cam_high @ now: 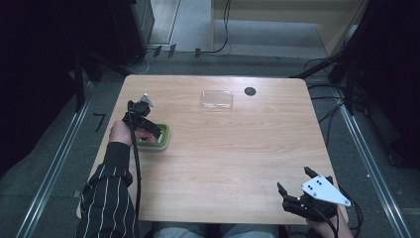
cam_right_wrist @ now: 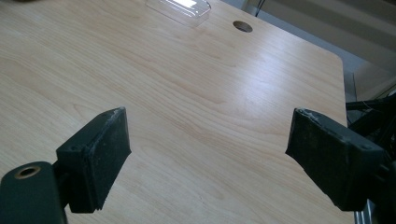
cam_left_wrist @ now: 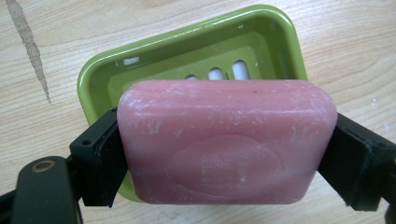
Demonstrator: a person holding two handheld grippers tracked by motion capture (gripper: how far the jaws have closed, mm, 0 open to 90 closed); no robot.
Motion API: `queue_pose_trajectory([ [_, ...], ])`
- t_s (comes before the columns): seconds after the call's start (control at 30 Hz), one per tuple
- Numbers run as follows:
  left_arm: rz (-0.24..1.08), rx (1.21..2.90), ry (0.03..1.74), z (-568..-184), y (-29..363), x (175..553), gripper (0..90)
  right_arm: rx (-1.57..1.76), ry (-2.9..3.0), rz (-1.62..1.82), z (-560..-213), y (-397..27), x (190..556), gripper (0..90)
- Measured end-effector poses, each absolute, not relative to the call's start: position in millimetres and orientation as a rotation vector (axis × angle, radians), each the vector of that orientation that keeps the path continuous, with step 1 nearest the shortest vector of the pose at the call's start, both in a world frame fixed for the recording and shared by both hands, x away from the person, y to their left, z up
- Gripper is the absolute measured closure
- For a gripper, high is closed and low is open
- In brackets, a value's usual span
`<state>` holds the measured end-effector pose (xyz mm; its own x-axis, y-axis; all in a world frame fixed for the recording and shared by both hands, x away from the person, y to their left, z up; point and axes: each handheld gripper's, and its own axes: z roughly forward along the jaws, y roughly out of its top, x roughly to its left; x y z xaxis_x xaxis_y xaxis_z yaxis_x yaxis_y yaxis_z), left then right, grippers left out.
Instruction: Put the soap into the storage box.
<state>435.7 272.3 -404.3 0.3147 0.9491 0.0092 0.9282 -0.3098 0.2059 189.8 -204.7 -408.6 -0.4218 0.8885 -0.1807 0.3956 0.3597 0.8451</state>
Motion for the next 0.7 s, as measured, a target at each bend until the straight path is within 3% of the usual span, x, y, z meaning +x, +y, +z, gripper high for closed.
queue_pose_trajectory([
  [0.7,0.224,2.388,1.831,-424.7,270.9,447.8,13.9,1.114,1.976,0.974,-408.5,-205.6,187.9,13.6],
])
